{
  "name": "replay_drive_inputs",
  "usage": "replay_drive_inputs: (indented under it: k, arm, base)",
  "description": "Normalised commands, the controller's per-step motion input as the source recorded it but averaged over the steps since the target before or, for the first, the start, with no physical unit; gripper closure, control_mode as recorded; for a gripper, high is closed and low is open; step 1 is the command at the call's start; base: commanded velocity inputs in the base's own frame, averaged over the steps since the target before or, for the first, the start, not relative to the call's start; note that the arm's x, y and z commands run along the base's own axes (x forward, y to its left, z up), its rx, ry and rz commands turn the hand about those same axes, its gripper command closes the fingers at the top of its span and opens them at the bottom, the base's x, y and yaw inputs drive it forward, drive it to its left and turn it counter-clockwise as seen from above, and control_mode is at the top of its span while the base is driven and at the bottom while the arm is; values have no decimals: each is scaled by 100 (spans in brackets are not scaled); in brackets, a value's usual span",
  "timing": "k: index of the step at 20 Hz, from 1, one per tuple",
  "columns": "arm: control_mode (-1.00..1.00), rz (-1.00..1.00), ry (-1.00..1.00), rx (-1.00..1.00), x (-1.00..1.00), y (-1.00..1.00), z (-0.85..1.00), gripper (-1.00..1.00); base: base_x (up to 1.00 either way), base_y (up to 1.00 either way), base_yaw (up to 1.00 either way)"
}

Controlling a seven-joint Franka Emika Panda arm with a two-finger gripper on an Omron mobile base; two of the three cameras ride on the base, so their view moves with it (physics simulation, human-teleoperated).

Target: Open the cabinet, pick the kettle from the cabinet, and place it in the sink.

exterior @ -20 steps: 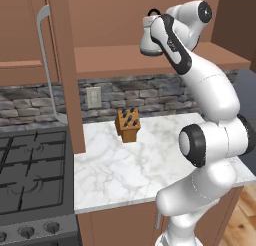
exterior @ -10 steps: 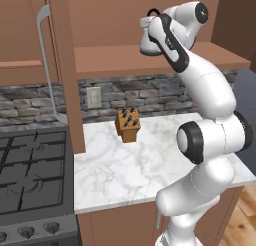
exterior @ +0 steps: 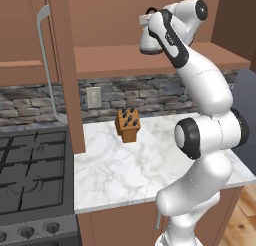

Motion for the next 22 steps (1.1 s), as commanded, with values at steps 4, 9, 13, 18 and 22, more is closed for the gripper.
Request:
replay_drive_inputs:
  k: [4, 9, 13, 18, 22]
  arm:
    - [-100, 4, 1, 0, 9, 0, -7, -100]
    - [-100, 4, 0, 0, 2, 0, -9, -100]
    - [-100, 3, 2, 0, 1, 2, -13, 100]
    - [-100, 2, 5, 0, 0, 4, -13, 100]
    - [-100, 0, 2, 0, 0, 1, -11, 100]
  base:
    - [0, 0, 0]
    - [0, 0, 0]
    - [0, 0, 0]
    - [0, 0, 0]
    - [0, 0, 0]
